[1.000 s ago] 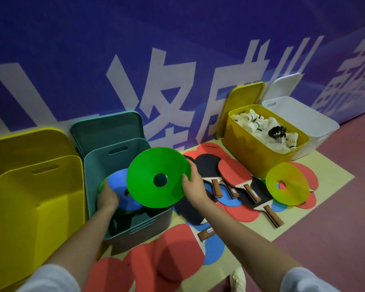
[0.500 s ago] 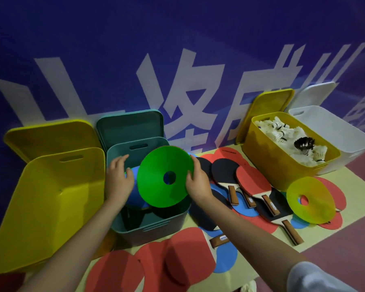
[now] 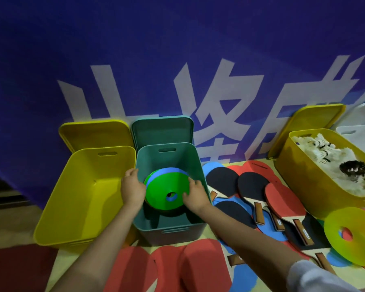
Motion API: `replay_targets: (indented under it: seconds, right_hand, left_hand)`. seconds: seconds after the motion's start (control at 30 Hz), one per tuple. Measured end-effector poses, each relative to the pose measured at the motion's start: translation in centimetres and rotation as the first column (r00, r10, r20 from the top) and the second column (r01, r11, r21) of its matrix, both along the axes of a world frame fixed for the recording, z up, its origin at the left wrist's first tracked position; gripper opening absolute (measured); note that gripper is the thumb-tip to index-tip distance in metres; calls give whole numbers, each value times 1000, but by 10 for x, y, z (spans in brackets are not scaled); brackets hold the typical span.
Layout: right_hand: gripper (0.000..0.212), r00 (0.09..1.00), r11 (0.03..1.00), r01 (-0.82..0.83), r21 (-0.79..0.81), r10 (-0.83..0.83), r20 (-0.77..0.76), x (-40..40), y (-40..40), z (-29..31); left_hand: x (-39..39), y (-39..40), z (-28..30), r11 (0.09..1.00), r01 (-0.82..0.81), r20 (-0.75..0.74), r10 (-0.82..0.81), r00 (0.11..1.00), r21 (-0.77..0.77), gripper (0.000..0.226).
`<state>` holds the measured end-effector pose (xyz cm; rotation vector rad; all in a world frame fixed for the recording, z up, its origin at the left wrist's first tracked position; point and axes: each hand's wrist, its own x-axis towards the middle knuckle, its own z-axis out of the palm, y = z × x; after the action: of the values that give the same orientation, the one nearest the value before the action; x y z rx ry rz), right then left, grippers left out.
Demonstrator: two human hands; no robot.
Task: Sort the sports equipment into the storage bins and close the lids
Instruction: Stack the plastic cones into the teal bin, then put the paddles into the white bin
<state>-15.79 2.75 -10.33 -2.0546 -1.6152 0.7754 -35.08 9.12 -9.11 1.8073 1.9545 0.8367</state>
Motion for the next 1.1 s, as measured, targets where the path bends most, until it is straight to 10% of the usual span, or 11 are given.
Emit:
replay_targets:
  seconds: [0.2, 0.4, 0.6, 0.87, 1.1]
  right_hand:
    - [40, 969, 894, 68, 443, 46, -241, 67, -44, 37]
    - [36, 871, 819, 481, 312, -405, -278, 211, -96, 2]
    - [36, 698, 673, 714, 191, -705, -123, 345, -189, -39]
    - [64, 465, 467, 864, 189, -883, 55, 459, -266, -59]
    - [80, 514, 526, 842, -117, -849, -123, 516, -278, -75]
  left_hand:
    - [47, -32, 9, 993, 110, -143, -105, 984, 30, 46]
    - [178, -84, 24, 889, 454, 184, -457, 870, 62, 41]
    - [304, -131, -14, 782, 574, 255, -520, 815, -242, 41]
    - [418, -128, -64, 693, 460, 222, -409, 885, -555, 60]
    - [459, -121, -85, 739, 179, 120, -133, 984, -650, 65]
